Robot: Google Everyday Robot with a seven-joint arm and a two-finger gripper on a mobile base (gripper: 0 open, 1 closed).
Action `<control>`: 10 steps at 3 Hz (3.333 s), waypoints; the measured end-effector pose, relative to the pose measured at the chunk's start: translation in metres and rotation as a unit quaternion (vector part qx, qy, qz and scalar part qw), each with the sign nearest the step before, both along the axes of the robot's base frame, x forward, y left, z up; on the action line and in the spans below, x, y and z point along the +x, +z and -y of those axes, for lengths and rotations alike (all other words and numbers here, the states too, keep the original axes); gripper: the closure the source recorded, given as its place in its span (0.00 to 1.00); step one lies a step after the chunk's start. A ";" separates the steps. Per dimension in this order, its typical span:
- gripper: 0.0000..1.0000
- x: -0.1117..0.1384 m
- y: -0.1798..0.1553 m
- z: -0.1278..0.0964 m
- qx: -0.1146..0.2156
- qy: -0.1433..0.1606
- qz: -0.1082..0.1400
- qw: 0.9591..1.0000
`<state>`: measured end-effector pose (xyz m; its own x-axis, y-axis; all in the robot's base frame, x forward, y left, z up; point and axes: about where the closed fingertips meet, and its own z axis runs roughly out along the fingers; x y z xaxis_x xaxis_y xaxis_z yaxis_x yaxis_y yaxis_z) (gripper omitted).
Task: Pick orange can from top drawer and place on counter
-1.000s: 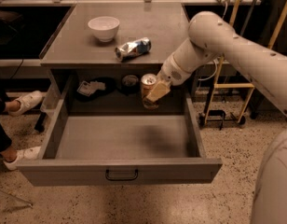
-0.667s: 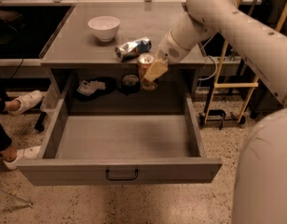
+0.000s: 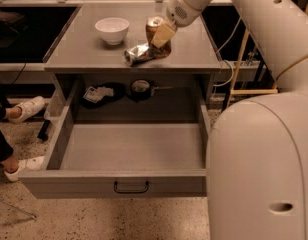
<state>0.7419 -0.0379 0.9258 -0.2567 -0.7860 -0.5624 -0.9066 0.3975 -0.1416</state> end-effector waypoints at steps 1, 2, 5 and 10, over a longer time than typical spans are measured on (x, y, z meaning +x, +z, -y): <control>1.00 0.005 0.014 0.001 0.005 -0.003 0.014 1.000; 1.00 0.005 0.013 0.001 0.005 -0.004 0.014 1.000; 1.00 0.082 0.031 0.117 0.016 -0.189 0.082 0.978; 0.35 0.069 -0.047 0.121 0.023 -0.189 -0.030 0.981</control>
Offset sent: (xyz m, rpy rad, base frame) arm 0.0080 -0.0064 0.0154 0.0164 -0.0384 -0.0306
